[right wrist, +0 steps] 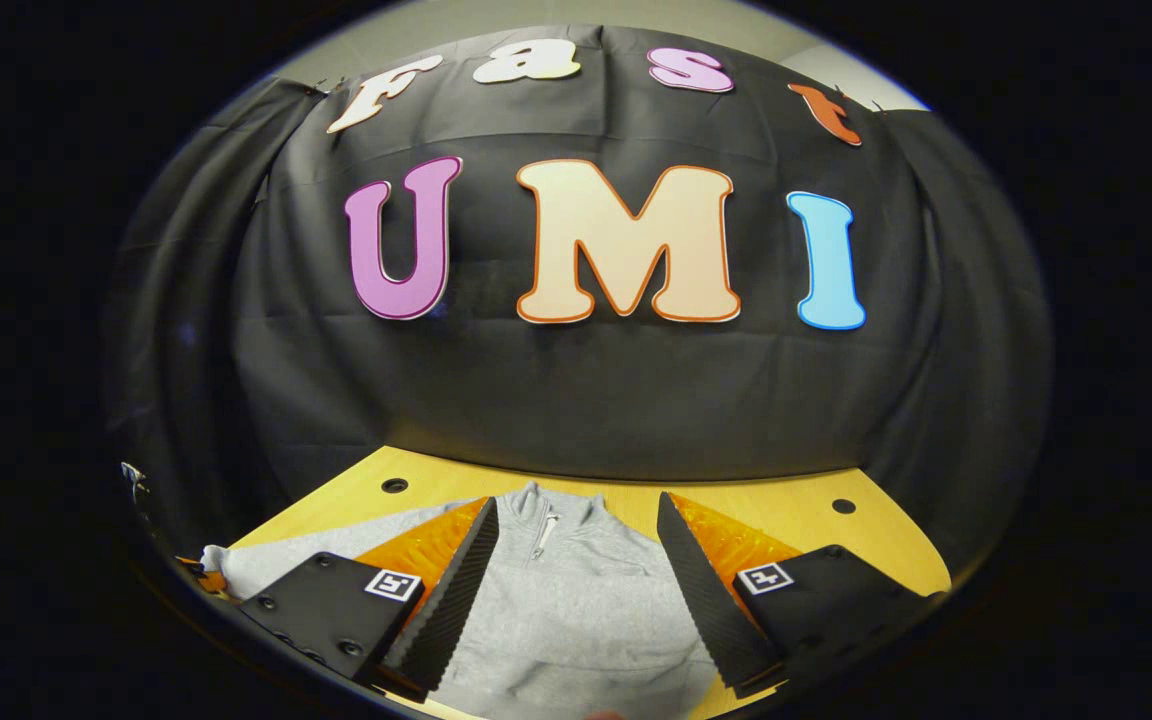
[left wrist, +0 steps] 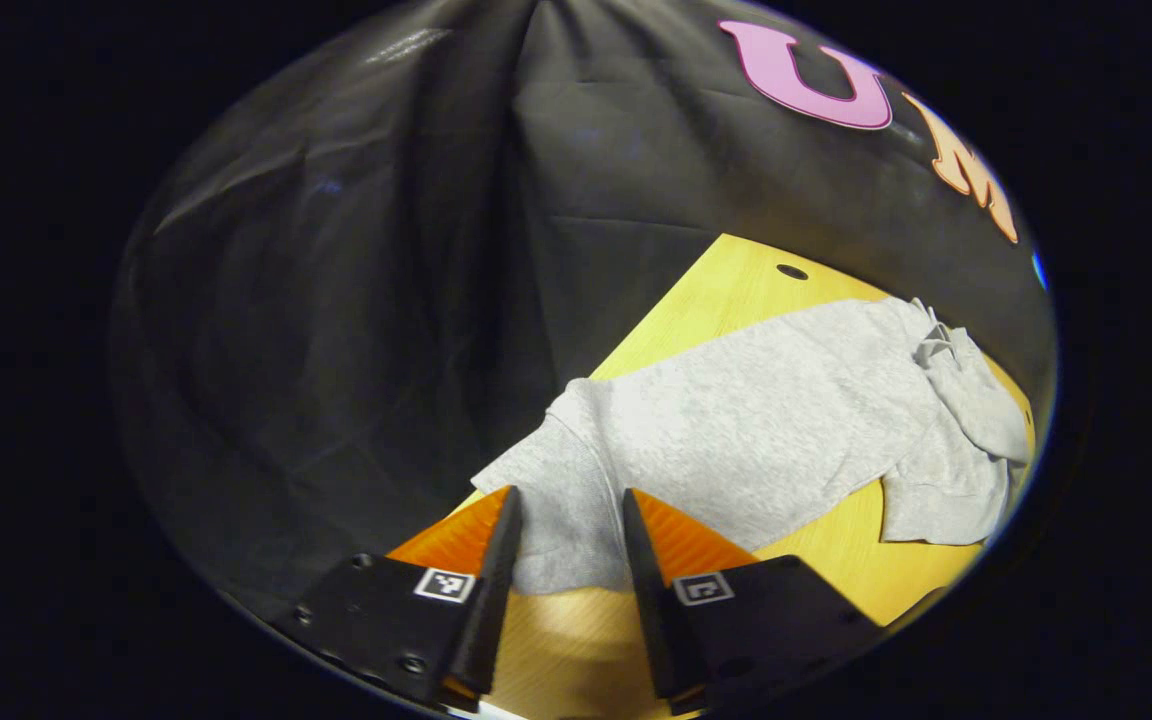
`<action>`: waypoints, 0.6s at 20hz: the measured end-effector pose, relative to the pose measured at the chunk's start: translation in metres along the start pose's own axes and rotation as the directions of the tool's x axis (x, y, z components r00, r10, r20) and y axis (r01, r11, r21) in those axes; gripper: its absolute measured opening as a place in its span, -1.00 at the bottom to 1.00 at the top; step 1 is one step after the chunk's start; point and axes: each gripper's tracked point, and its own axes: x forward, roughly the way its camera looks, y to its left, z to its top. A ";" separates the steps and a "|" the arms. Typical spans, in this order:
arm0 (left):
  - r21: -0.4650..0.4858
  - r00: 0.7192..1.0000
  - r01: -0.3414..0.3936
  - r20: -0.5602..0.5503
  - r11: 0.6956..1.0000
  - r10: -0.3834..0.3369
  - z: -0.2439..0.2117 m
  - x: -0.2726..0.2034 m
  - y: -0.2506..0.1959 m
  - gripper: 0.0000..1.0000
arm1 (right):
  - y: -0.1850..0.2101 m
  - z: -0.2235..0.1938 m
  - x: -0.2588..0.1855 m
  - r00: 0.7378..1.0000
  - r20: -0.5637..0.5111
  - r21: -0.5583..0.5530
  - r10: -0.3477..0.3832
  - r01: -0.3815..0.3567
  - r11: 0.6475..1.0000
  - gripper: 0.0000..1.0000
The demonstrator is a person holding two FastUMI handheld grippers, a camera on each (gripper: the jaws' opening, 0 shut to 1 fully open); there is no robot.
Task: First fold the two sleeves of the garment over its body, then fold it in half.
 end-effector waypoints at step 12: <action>-0.036 0.998 0.023 0.065 0.999 -0.020 0.086 -0.008 -0.038 -1.00 | -0.071 -0.002 -0.027 0.999 0.006 0.032 -0.053 0.053 0.998 0.97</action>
